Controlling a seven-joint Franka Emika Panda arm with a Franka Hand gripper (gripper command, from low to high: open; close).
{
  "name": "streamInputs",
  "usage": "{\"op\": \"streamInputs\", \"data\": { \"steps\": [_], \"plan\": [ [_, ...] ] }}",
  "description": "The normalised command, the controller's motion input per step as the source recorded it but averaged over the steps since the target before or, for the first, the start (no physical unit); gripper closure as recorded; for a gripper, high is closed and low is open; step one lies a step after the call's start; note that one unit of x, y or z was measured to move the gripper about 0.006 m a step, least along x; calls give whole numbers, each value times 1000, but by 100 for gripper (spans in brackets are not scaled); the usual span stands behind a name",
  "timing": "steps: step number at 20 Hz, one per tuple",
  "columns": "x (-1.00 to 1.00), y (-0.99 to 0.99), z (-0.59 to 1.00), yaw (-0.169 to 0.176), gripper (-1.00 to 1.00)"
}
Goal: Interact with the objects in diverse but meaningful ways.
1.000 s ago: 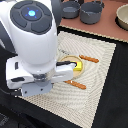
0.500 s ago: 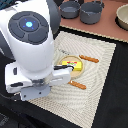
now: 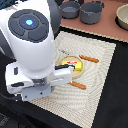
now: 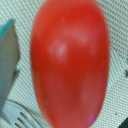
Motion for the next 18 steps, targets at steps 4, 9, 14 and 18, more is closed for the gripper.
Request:
{"op": "streamInputs", "data": {
  "steps": [4, 9, 14, 18],
  "plan": [
    [-199, 365, 436, 66, -100],
    [-427, 679, 562, 91, -100],
    [-377, 678, 483, 116, -100],
    [-429, 514, 49, 127, -100]
  ]
}}
